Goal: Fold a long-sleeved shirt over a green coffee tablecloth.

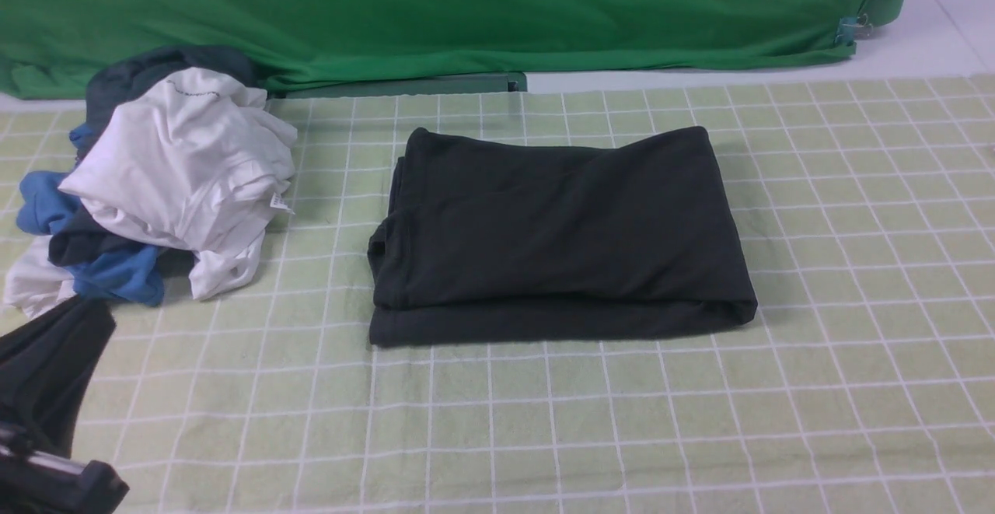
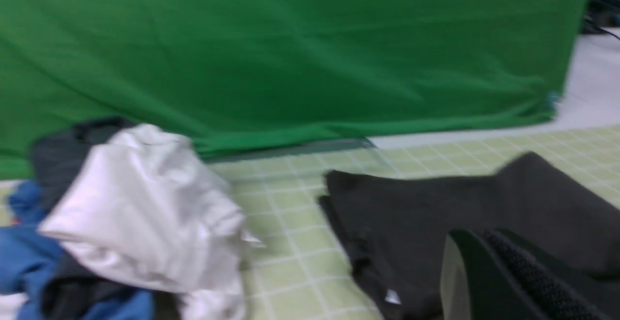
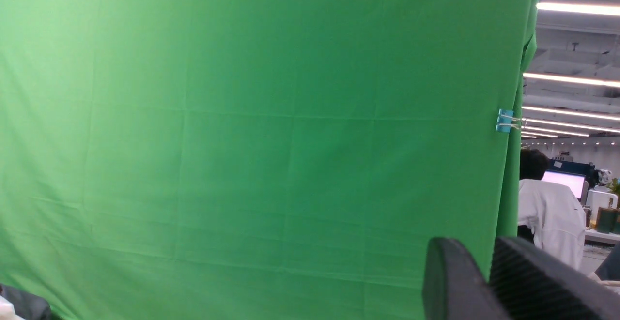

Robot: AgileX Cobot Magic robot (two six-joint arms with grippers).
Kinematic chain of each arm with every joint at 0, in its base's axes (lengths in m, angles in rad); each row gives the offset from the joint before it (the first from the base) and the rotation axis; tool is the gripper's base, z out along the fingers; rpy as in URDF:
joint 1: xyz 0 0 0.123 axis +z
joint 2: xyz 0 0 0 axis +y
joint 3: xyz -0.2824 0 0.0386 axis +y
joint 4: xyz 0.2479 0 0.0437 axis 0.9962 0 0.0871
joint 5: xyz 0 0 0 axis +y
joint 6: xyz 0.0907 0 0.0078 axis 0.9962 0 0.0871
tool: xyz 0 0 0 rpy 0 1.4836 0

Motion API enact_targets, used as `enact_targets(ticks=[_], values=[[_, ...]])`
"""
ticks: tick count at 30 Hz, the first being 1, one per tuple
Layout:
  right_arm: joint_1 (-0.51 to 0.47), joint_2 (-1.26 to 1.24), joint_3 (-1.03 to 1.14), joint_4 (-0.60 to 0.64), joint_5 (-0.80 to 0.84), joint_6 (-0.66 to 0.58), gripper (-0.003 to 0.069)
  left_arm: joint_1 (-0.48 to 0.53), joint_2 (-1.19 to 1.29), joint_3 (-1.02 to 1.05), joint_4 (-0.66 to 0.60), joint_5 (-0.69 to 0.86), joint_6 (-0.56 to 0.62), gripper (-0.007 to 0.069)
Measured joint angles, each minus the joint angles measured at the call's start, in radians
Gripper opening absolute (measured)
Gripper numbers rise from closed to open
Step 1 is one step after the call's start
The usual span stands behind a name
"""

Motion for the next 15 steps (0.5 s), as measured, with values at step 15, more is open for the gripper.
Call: enact_targets(ticks=[15], values=[[0.0, 0.0, 0.0, 0.0, 0.004, 0.0, 0.0175, 0.194, -0.239, 0.167, 0.024, 0.171, 0.05, 0.0013]])
